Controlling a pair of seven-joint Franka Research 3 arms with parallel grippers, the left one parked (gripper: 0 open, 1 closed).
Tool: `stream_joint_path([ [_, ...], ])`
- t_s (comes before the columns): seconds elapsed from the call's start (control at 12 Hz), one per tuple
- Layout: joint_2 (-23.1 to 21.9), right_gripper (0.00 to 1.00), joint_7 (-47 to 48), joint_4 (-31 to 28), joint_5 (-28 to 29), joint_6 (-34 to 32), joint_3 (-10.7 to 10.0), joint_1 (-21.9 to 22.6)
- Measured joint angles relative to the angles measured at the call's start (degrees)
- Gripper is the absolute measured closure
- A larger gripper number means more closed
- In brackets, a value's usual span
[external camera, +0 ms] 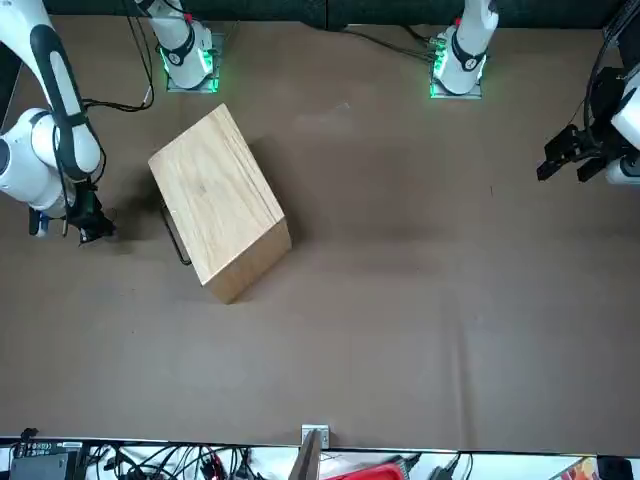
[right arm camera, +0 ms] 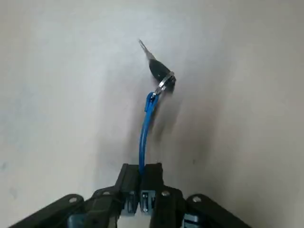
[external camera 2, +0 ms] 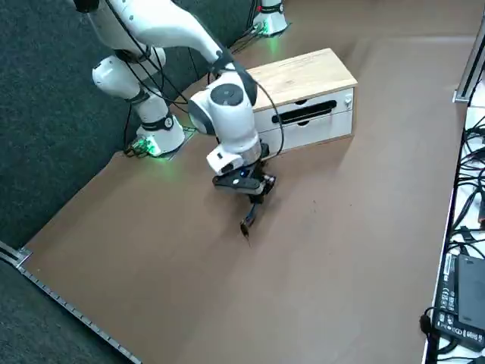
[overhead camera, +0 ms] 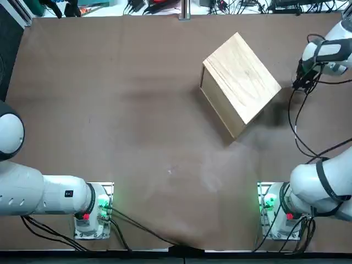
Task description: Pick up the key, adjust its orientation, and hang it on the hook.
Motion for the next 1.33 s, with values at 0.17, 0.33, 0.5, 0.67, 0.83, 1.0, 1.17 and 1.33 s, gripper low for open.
stream_joint_path([
  [0.17,-1.7,0.96,-1.8,1.4,0.0,-3.4,1.5,0.2],
  [0.33,-4.7,0.96,-8.4,2.3,0.0,-6.9,3.5,0.5],
  [0.5,-6.4,0.96,-14.4,3.0,0.0,-9.9,3.9,1.1],
  [0.67,-7.3,0.96,-18.1,5.6,0.0,-14.6,4.1,2.2],
  [0.83,-7.4,0.96,-22.5,9.3,0.0,-20.2,4.2,2.8],
  [1.0,-7.3,0.96,-27.6,12.2,0.0,-23.7,4.2,3.3],
  [1.17,-7.1,0.96,-34.0,13.8,0.0,-24.7,4.2,3.9],
  [1.33,-6.8,0.96,-40.1,14.5,0.0,-24.8,4.2,4.6],
])
